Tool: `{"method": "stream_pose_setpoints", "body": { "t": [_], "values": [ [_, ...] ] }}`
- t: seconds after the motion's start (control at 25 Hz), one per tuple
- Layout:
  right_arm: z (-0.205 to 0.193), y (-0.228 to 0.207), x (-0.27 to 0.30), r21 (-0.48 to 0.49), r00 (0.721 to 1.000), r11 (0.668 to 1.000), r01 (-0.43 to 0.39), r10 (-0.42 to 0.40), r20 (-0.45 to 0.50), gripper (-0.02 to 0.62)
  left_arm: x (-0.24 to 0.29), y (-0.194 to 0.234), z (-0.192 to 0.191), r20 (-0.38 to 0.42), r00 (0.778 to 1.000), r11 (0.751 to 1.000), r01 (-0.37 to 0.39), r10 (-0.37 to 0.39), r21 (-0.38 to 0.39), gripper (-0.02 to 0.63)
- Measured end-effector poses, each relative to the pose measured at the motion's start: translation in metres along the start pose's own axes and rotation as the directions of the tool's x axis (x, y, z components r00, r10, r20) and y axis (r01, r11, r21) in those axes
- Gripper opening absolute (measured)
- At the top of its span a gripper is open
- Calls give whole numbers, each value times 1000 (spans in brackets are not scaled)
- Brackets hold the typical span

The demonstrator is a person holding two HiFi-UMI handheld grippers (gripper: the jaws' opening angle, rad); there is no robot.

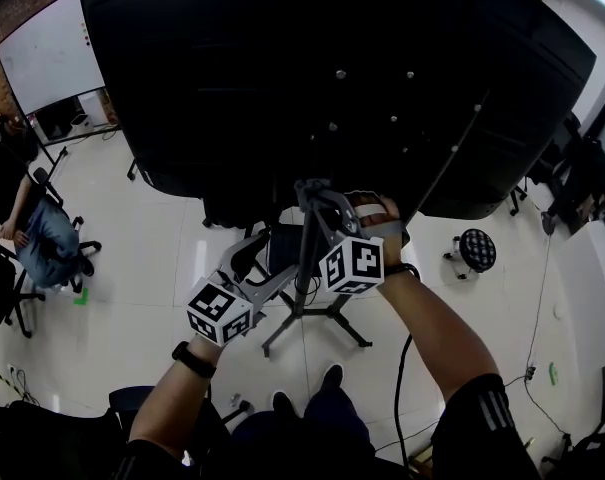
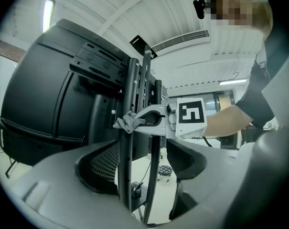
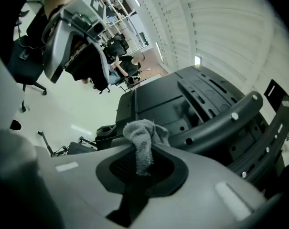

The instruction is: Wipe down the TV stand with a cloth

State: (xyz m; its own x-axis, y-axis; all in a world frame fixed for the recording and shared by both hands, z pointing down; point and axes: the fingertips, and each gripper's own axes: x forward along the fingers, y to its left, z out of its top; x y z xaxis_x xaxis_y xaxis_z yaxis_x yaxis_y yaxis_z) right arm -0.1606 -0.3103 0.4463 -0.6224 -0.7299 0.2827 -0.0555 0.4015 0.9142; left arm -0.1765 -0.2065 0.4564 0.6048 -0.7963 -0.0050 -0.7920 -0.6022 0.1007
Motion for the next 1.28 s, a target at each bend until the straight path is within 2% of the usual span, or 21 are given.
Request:
{"method": "stream_pose_setpoints", "body": {
  "t": [0.64, 0.84, 1.28],
  "values": [
    [-42, 132, 39, 44, 988, 987, -156, 157, -11, 37, 19, 26, -127, -118, 992, 992, -54, 41, -111, 351],
    [-57, 178, 52, 41, 978, 977, -208, 209, -23, 37, 25, 32, -171, -167, 985, 989, -61, 37, -138, 353],
    [-82, 266, 75, 50, 958, 959, -280, 282, -49, 37, 44, 51, -251, -220, 975, 982, -62, 22, -176, 365]
  ]
}}
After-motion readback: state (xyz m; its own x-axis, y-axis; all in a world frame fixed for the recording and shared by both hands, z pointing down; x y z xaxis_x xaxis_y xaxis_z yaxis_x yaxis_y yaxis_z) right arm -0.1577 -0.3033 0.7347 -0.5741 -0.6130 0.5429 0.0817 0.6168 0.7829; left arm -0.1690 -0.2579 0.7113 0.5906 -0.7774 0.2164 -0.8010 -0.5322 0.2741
